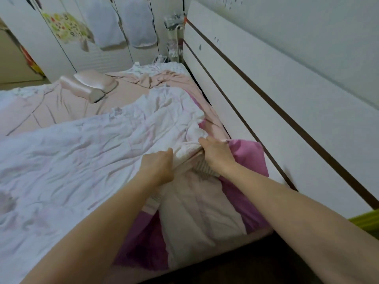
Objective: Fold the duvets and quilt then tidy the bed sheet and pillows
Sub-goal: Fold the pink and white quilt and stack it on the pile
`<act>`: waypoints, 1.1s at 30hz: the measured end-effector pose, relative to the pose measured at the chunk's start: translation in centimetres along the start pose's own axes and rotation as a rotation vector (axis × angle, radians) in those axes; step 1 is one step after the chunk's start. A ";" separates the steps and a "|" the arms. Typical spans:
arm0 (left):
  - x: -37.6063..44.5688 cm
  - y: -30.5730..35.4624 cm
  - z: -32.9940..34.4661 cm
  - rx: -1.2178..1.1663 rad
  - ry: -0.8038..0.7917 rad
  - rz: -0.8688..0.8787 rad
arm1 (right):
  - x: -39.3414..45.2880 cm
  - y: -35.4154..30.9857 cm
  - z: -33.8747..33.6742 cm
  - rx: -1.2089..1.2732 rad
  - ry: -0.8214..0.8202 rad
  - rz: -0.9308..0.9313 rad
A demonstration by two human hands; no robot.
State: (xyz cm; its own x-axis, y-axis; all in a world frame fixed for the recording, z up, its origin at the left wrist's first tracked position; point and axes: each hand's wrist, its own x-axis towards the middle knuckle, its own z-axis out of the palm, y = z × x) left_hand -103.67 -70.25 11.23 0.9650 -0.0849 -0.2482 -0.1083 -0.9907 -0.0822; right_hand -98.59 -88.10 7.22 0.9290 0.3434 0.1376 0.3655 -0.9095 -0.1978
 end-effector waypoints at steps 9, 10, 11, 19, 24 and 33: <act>16.1 -7.4 4.0 0.007 0.075 -0.078 | 14.5 -3.5 9.1 0.366 -0.223 -0.028; 17.6 -6.7 4.7 -0.004 0.047 -0.031 | 14.3 -2.8 10.1 0.371 -0.254 0.041; 18.9 -5.6 5.3 -0.011 0.000 0.015 | 13.6 -1.6 11.3 0.358 -0.280 0.112; 24.8 5.2 13.2 -0.044 -0.237 0.351 | 3.9 13.2 18.5 0.218 -0.547 0.654; 26.6 9.9 18.0 -0.012 -0.236 0.492 | -1.6 18.7 21.8 0.070 -0.762 0.810; 27.4 16.6 20.9 0.388 -0.188 0.826 | -6.3 19.1 22.6 0.222 -0.749 0.249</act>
State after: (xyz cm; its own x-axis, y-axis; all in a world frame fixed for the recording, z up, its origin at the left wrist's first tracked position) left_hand -84.06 -86.82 -17.14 0.4955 -0.6945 -0.5216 -0.8482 -0.5163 -0.1184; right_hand -96.16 -102.33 -19.38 0.7479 0.2738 -0.6047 0.0730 -0.9394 -0.3350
